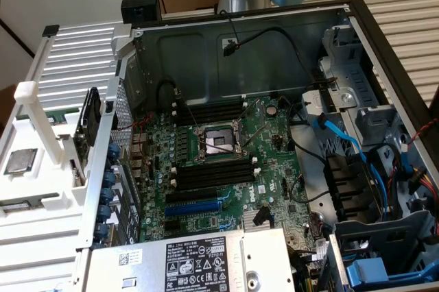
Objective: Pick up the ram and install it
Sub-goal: 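Pick up the ram and move it above insertion slot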
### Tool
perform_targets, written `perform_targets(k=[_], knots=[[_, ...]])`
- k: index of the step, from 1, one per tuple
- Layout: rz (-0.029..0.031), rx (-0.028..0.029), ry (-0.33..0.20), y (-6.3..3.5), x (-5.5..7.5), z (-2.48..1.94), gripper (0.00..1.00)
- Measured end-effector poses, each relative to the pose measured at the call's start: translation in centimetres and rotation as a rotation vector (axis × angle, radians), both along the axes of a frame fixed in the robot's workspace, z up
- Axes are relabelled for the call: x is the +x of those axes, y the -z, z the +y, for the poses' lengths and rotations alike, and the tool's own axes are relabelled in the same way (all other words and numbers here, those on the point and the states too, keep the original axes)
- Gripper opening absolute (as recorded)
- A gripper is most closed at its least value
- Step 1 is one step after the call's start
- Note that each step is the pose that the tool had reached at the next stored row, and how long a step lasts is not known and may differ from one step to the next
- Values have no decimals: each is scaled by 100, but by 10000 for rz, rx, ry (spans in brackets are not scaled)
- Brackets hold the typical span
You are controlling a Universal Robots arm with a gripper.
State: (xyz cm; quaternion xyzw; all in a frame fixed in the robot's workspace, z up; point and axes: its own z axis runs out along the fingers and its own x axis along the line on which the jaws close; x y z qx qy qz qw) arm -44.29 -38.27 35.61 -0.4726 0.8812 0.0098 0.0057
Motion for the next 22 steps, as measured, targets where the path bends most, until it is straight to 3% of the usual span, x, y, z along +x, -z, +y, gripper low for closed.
perform_targets(k=[16,22], knots=[[2,-1,-2884,0,-3,-1,10],[7,-2,-3271,0,-8,0,10]])
